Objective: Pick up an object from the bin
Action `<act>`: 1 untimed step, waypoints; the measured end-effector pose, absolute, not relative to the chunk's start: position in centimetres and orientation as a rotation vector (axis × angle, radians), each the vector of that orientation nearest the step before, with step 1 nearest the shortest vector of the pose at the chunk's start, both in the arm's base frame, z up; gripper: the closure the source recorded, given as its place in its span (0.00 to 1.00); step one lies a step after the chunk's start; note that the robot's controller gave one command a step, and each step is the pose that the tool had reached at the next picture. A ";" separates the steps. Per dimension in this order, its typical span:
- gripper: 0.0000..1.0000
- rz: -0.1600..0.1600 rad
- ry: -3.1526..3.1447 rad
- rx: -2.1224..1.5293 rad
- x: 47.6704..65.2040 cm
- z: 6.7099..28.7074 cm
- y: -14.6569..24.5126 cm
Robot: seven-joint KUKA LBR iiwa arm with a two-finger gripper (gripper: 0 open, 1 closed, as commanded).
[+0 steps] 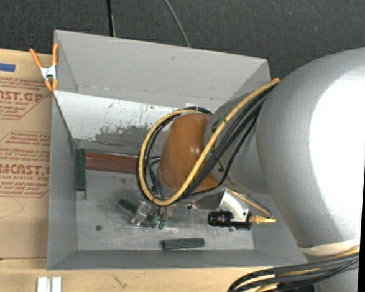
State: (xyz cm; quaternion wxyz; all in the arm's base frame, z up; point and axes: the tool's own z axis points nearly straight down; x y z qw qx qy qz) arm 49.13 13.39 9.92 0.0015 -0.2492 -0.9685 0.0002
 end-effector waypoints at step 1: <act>1.00 0.000 -3.041 -0.783 49.2 11.7 13.4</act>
Offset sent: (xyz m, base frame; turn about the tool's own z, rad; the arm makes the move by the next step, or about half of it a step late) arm -0.0001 0.0000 0.0776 0.0000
